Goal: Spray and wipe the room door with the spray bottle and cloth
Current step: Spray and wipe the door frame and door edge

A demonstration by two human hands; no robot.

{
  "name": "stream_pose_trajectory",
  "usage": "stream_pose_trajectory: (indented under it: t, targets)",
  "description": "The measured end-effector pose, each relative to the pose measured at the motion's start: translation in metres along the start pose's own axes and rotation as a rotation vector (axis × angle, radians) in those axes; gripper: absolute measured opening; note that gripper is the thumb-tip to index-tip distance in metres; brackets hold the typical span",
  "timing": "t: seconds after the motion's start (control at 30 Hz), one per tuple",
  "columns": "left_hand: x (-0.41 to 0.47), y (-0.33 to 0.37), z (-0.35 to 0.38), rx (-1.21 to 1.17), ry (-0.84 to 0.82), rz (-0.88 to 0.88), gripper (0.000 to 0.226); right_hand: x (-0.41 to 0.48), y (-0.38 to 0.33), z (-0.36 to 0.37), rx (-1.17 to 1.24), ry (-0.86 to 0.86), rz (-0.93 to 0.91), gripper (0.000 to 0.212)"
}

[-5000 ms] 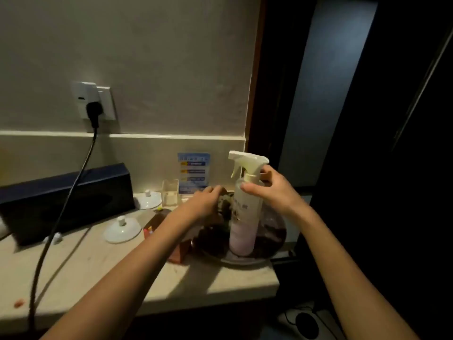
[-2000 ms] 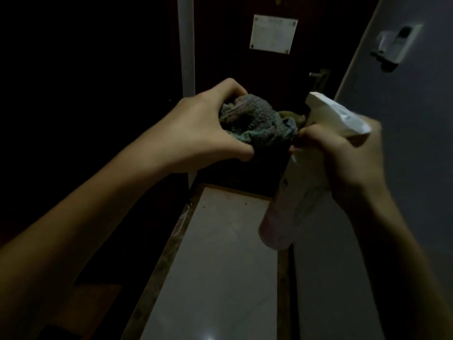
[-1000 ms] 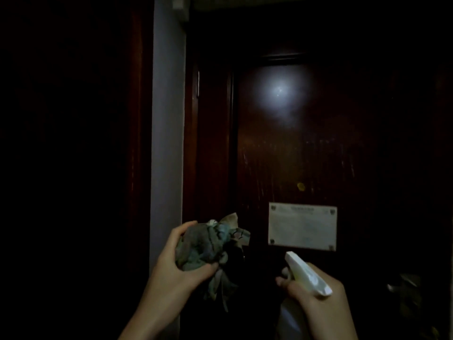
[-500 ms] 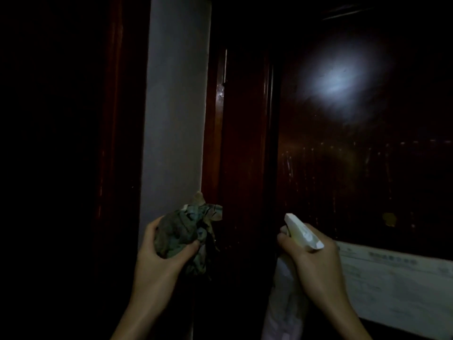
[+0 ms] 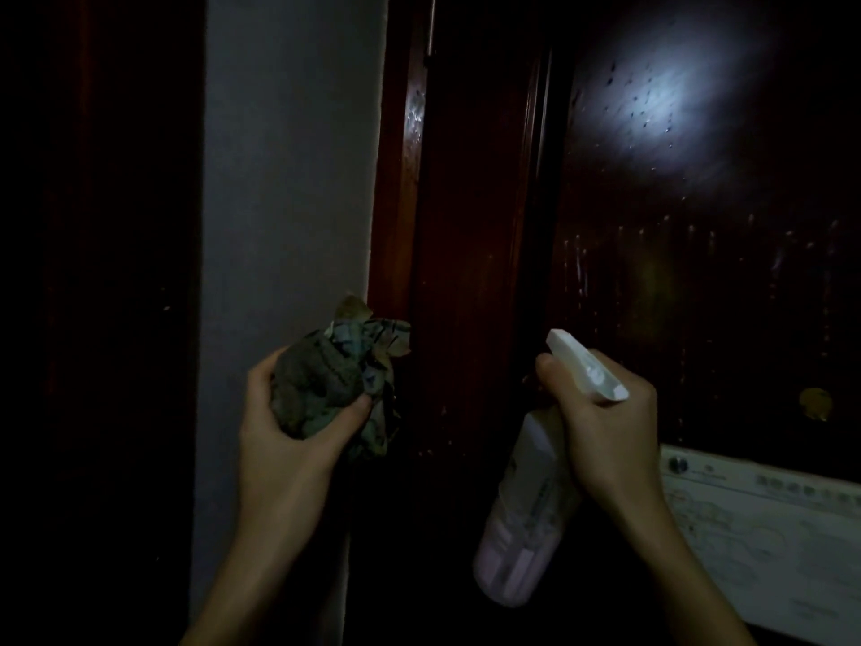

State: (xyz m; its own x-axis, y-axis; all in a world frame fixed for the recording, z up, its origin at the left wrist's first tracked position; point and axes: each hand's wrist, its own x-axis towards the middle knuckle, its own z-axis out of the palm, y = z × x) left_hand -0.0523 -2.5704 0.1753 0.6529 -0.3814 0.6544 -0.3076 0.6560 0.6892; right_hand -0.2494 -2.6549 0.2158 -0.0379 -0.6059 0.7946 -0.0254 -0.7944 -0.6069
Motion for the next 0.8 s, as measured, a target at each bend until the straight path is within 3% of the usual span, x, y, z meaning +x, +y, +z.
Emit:
stream_pose_trajectory:
  t: [0.13,0.27,0.43,0.6,0.8]
  targets:
    - [0.003,-0.008,0.004,-0.007,0.01,0.023,0.057,0.007,0.007,0.005,-0.043,0.013,-0.043,0.03]
    - [0.006,-0.014,0.004,-0.024,0.008,0.012,0.057,0.01,0.011,0.007,-0.061,0.049,-0.031,0.027]
    - [0.01,-0.021,0.003,-0.038,0.002,0.01,0.058,0.014,0.015,0.005,-0.101,-0.022,-0.019,0.018]
    - [0.01,-0.023,0.004,-0.036,-0.012,0.013,0.061,0.009,0.017,0.005,-0.062,0.008,0.024,0.035]
    - [0.007,-0.026,0.002,-0.034,-0.011,0.018,0.06,0.003,0.022,0.002,-0.092,-0.023,0.046,0.032]
